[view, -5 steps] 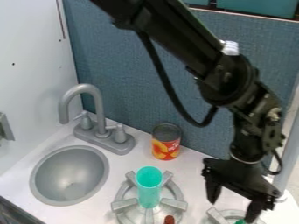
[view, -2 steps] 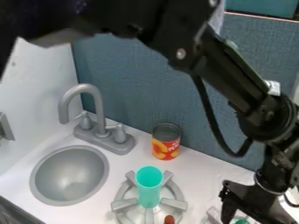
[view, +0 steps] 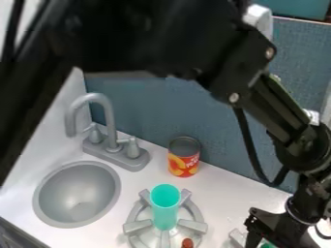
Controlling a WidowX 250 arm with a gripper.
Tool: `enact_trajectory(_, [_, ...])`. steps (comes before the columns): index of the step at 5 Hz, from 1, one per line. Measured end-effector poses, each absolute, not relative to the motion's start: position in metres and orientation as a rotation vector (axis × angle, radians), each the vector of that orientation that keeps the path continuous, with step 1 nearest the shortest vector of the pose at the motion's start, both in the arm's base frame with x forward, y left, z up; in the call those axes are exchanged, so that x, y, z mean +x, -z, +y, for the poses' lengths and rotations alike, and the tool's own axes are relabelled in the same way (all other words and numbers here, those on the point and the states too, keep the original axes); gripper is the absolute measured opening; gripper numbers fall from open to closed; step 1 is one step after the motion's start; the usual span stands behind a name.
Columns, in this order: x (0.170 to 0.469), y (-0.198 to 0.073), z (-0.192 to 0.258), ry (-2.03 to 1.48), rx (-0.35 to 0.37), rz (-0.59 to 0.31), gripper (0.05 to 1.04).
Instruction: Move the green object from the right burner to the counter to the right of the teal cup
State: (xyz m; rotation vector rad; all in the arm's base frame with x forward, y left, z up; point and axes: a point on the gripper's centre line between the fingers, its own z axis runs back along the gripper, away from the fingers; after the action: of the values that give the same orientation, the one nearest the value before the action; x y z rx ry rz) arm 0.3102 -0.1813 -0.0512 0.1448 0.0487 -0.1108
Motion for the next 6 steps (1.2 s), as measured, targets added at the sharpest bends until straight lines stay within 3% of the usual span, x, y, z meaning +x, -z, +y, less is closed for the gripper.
enact_trajectory(1, [0.317,0.06,-0.185,0.104,0.155,0.058,0.922])
enact_trajectory(3, [0.324,0.067,-0.185,0.063,0.158,0.052,0.42])
enact_trajectory(5, [0.319,0.054,-0.176,0.048,0.139,0.043,0.379])
enact_trajectory(6, [0.327,0.024,-0.16,0.0,0.113,-0.015,0.372])
